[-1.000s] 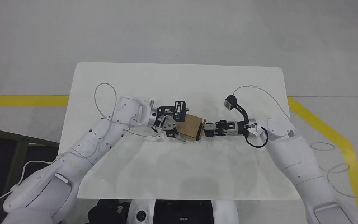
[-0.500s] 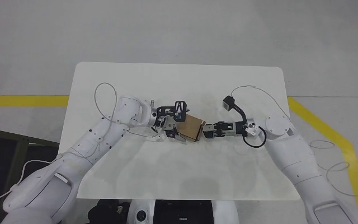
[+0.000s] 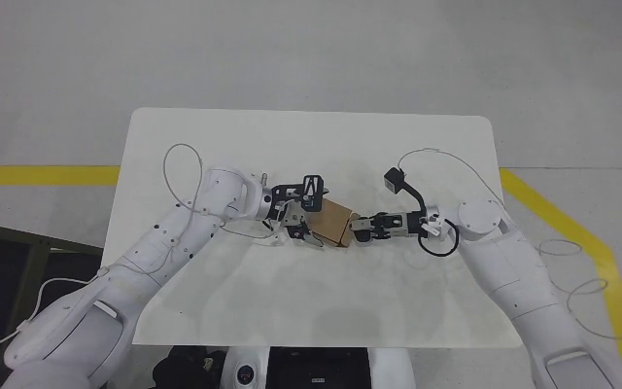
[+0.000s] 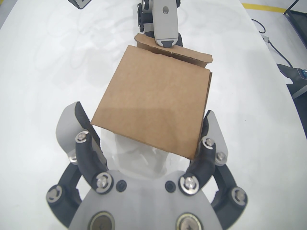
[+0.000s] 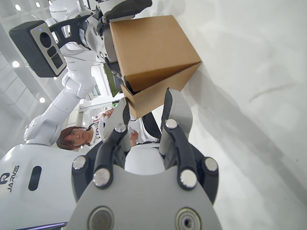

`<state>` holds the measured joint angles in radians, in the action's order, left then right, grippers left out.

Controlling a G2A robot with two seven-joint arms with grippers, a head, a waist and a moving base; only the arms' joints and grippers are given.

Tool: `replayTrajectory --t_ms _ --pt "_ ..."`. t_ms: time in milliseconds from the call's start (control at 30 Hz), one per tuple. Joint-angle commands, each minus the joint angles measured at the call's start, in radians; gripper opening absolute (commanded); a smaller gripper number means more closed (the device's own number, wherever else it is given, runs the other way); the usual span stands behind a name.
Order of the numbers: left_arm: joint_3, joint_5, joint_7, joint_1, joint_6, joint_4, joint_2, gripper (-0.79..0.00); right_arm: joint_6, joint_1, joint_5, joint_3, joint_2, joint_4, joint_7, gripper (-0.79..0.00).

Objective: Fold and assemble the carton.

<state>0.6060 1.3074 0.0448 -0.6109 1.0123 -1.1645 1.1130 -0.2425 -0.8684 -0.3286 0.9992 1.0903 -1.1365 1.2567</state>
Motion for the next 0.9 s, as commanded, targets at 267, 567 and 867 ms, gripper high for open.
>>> replayTrajectory --t_ms 267,567,867 --pt "-0.001 -0.002 -0.002 -0.001 0.0 -0.003 -0.002 0.0 0.011 -0.002 0.036 0.001 -0.004 -0.016 -0.005 -0.57" --pt "0.0 0.0 -0.003 -0.001 0.0 -0.011 -0.004 0.0 0.036 0.014 0.072 -0.008 -0.003 -0.028 -0.014 -0.557" --pt "-0.004 -0.004 -0.005 0.0 0.0 -0.019 -0.006 0.0 0.06 0.026 0.079 -0.019 0.0 -0.038 -0.025 -0.56"
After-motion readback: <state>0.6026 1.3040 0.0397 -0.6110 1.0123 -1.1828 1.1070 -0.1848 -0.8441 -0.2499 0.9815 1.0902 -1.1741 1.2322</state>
